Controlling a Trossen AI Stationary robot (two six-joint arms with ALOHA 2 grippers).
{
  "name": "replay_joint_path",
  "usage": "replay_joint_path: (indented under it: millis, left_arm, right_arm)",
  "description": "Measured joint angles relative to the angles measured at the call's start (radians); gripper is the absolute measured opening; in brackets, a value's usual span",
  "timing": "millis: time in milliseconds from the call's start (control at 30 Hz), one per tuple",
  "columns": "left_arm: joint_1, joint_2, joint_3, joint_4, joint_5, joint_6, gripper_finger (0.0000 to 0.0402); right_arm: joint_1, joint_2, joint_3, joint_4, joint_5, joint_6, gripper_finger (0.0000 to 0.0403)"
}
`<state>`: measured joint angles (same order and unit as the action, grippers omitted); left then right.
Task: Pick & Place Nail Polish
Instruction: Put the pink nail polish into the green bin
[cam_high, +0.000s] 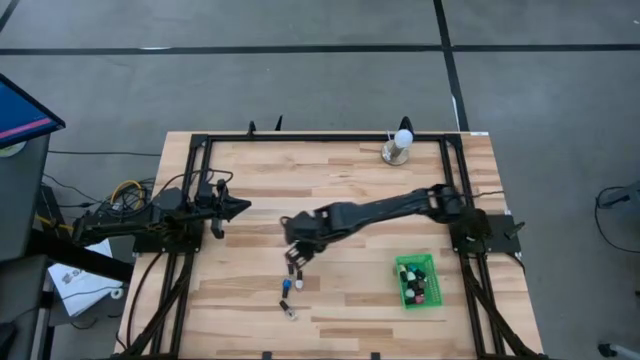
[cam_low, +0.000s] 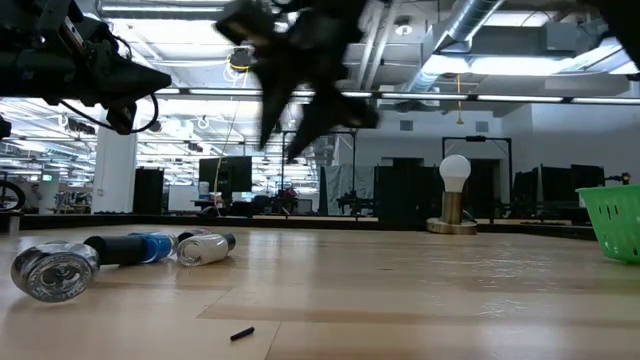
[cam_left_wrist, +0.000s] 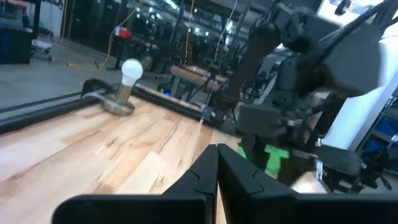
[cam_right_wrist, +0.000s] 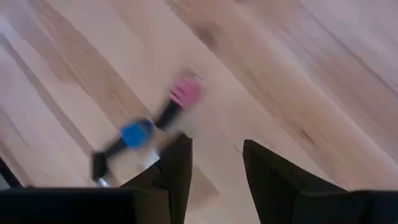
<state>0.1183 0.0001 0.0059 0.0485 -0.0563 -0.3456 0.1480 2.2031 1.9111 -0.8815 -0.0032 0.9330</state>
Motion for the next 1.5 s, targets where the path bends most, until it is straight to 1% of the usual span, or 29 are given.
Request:
replay_joint_path:
  millis: [233,267,300,367,400,467,533,633,733,900,1000,1067,1233,1500]
  left_arm:
    - [0.0,0.0,0.0,-0.001,0.0,0.0,0.0001]
    - [0.0,0.0,0.0,-0.003,0.0,0.0,0.0001]
    - [0.0,0.0,0.0,-0.003,0.0,0.0,0.0001]
    - [0.0,0.0,0.0,-0.002,0.0,0.0,0.0001]
    - [0.0,0.0,0.0,-0.003,0.0,0.0,0.0001]
    - [0.0,0.0,0.0,-0.002,0.0,0.0,0.0001]
    - [0.0,0.0,0.0,-0.004,0.0,0.0,0.0001]
    - [0.0,0.0,0.0,-0.004,0.0,0.0,0.0001]
    - [0.0,0.0,0.0,-0.004,0.0,0.0,0.0001]
    - [0.0,0.0,0.0,-0.003,0.0,0.0,0.0001]
    - [0.0,0.0,0.0,-0.004,0.0,0.0,0.0001]
    - [0.0,0.0,0.0,-0.004,0.0,0.0,0.0001]
    - [0.0,0.0,0.0,-0.003,0.0,0.0,0.0001]
    - [0.0,0.0,0.0,-0.004,0.0,0.0,0.0001]
  right_arm:
    - [0.011,0.239,0.38,-0.153,0.0,-0.046,0.0138]
    - [0.016,0.27,0.428,-0.175,0.0,-0.047,0.014]
    - [0.019,0.293,0.449,-0.179,0.0,-0.047,0.0145]
    - [0.028,0.295,0.405,-0.117,-0.024,-0.022,0.0156]
    - [0.03,0.295,0.388,-0.119,-0.037,-0.005,0.0163]
    - [0.037,0.308,0.384,-0.113,-0.066,0.013,0.0178]
    - [0.043,0.315,0.382,-0.144,-0.071,0.016,0.0191]
    - [0.051,0.336,0.382,-0.102,-0.07,0.025,0.02]
    - [0.054,0.338,0.381,-0.087,-0.069,0.027,0.0197]
    - [0.049,0.337,0.382,-0.078,-0.016,0.021,0.018]
    - [0.041,0.337,0.382,-0.071,-0.011,0.011,0.0174]
    - [0.038,0.337,0.382,-0.071,-0.011,0.01,0.0174]
    - [0.04,0.337,0.382,-0.073,0.03,0.006,0.0179]
    - [0.038,0.339,0.344,-0.06,0.038,0.003,0.0174]
